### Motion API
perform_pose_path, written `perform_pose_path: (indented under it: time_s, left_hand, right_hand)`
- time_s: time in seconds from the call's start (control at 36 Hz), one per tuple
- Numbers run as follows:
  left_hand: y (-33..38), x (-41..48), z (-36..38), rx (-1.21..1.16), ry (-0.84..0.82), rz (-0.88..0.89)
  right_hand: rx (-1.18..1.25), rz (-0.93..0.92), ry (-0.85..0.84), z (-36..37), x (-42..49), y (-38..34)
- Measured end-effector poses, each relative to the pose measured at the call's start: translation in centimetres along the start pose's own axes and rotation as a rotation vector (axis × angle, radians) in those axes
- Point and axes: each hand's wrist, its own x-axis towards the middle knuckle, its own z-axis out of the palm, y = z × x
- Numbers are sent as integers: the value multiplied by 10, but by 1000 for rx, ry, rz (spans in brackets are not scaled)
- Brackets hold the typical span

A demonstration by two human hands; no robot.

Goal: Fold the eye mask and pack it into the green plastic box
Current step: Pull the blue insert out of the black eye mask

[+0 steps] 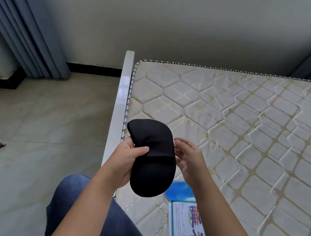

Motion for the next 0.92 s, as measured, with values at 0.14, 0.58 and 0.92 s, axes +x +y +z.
perform_pose_path:
  time_s: [0.14, 0.58, 0.92]
  left_hand:
    - [-6, 3, -1, -6, -9, -2]
    - [-30, 6, -15, -39, 73, -95]
    - [-37, 8, -23, -41, 89, -125]
  right_hand:
    - [-60, 123, 178, -28, 15, 27]
    - [-47, 474, 585, -86, 26, 97]
    - [60, 451, 680, -88, 30, 105]
